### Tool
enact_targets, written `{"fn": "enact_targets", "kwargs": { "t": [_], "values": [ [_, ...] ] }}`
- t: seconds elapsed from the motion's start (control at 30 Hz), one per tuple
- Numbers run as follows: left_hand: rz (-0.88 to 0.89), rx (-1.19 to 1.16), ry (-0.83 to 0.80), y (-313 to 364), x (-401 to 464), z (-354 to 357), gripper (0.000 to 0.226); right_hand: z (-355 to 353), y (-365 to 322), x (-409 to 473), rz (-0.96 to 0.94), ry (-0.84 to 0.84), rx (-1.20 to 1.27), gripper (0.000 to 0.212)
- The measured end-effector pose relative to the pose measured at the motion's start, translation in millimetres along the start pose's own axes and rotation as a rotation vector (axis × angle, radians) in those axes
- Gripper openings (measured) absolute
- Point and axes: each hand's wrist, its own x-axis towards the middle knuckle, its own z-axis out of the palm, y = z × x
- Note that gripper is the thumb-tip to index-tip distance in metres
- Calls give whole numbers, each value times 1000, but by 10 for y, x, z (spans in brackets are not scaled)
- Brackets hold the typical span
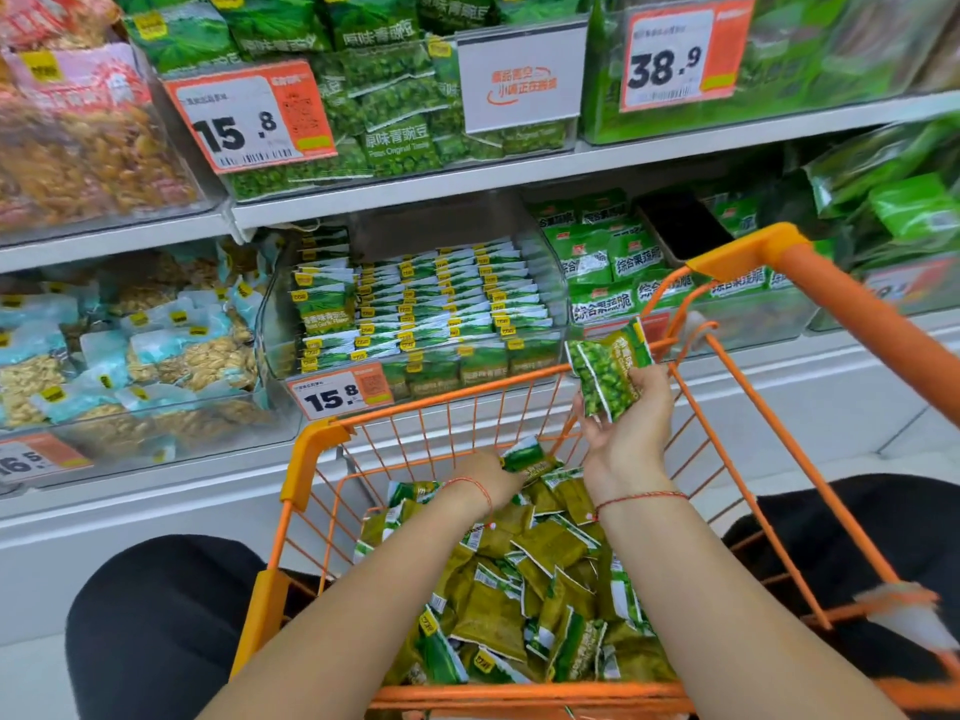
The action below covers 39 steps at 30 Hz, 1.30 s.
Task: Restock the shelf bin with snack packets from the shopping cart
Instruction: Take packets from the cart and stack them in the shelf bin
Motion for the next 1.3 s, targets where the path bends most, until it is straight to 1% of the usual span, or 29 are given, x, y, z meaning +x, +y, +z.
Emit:
{"fn": "enact_targets", "kwargs": {
  "t": [0.07,0.1,0.17,0.23,0.27,0.33,0.4,0.43,0.57,0.63,0.67,0.73,0.77,0.83,0.9,1.0,1.07,1.13,1.2,1.23,1.27,1.3],
  "values": [
    [-33,-99,69,-29,54,63,43,16,3,-19,20,1,-9,11],
    [-23,-98,121,-36,60,94,39,24,3,-16,27,0,-16,12],
    [19,-13,205,-65,43,144,35,38,2,-16,41,-3,-29,10],
    [61,44,249,-95,34,177,35,36,2,-8,48,-1,-30,9],
    [77,73,256,-96,24,174,33,28,6,0,48,5,-31,8],
    [112,98,262,-88,7,131,21,11,16,12,52,21,-45,4],
    [160,19,251,-93,-11,37,8,0,33,20,51,28,-73,8],
    [205,-23,245,-89,-46,-29,6,2,33,14,50,21,-96,9],
    [408,-129,156,-145,-316,-372,17,47,45,-20,-42,-65,-215,6],
    [430,-249,132,-237,-463,-568,18,56,59,-23,-65,-123,-266,6],
    [421,-315,157,-286,-519,-675,15,61,61,-34,-58,-154,-292,18],
    [386,-460,253,-329,-620,-870,16,63,74,-65,3,-203,-360,50],
    [364,-524,295,-312,-667,-953,18,64,84,-87,32,-238,-393,59],
    [333,-631,338,-222,-744,-1076,22,73,114,-141,68,-335,-467,65],
    [318,-636,359,-77,-801,-1119,23,64,168,-178,89,-407,-534,61],
    [290,-542,401,70,-767,-1081,20,68,183,-268,155,-516,-533,34],
    [251,-483,446,104,-726,-1069,23,85,178,-302,149,-554,-542,32],
    [233,-483,471,101,-696,-1078,27,97,177,-299,138,-582,-568,25],
    [225,-460,505,90,-671,-1088,24,115,184,-304,161,-596,-553,23],
    [227,-446,523,77,-659,-1088,21,114,191,-307,173,-600,-537,18],
    [237,-432,536,74,-656,-1084,18,115,198,-312,170,-607,-529,18],
    [252,-410,554,77,-664,-1080,17,110,202,-323,144,-622,-538,30]
  ]
}}
